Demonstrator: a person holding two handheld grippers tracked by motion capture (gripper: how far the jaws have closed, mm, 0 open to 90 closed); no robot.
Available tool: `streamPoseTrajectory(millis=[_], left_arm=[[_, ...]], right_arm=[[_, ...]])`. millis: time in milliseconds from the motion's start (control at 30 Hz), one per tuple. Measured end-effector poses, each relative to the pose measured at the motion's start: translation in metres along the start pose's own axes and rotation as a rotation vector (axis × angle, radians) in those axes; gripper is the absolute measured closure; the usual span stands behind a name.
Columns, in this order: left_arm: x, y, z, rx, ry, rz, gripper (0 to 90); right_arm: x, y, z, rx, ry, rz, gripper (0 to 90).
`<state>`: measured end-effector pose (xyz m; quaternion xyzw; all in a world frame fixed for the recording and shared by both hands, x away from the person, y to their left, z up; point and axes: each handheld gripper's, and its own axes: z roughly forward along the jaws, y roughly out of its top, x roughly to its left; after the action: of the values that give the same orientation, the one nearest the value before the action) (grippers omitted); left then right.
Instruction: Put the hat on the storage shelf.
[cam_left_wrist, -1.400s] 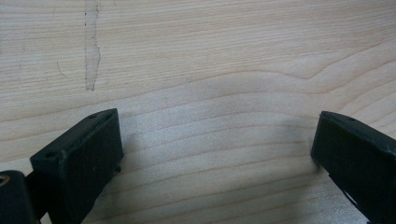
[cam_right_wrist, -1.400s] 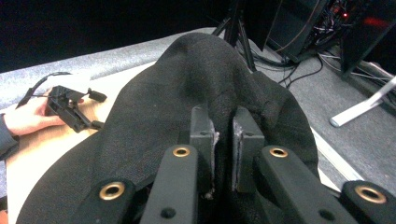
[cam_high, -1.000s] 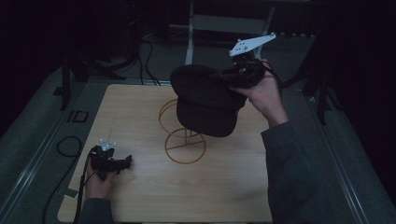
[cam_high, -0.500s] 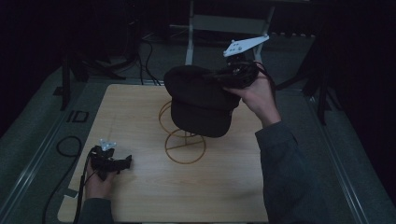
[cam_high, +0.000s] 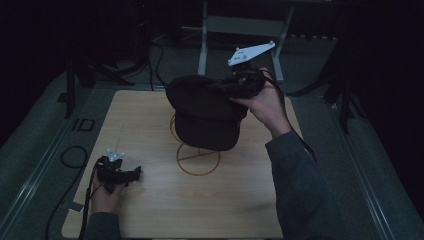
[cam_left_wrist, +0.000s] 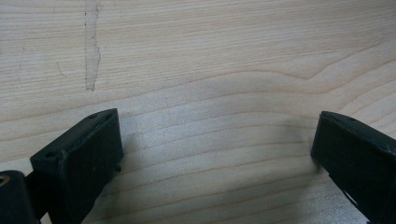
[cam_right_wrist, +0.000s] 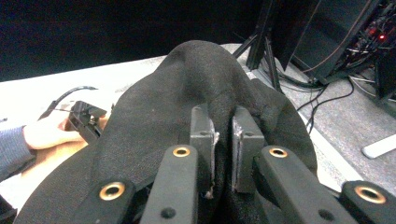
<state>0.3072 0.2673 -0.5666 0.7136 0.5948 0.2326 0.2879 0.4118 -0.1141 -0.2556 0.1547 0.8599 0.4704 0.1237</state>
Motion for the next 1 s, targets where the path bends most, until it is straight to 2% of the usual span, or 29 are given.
streamPoseTrajectory(millis=[567,1000], left_arm=[[0.0,0.0,0.0,0.0,0.0,-0.001,1.9],[0.0,0.0,0.0,0.002,0.0,0.002,1.8]], right_arm=[[0.005,-0.002,0.018,0.022,0.022,-0.019,81.6],[0.008,-0.004,0.027,0.066,0.035,-0.038,81.4]])
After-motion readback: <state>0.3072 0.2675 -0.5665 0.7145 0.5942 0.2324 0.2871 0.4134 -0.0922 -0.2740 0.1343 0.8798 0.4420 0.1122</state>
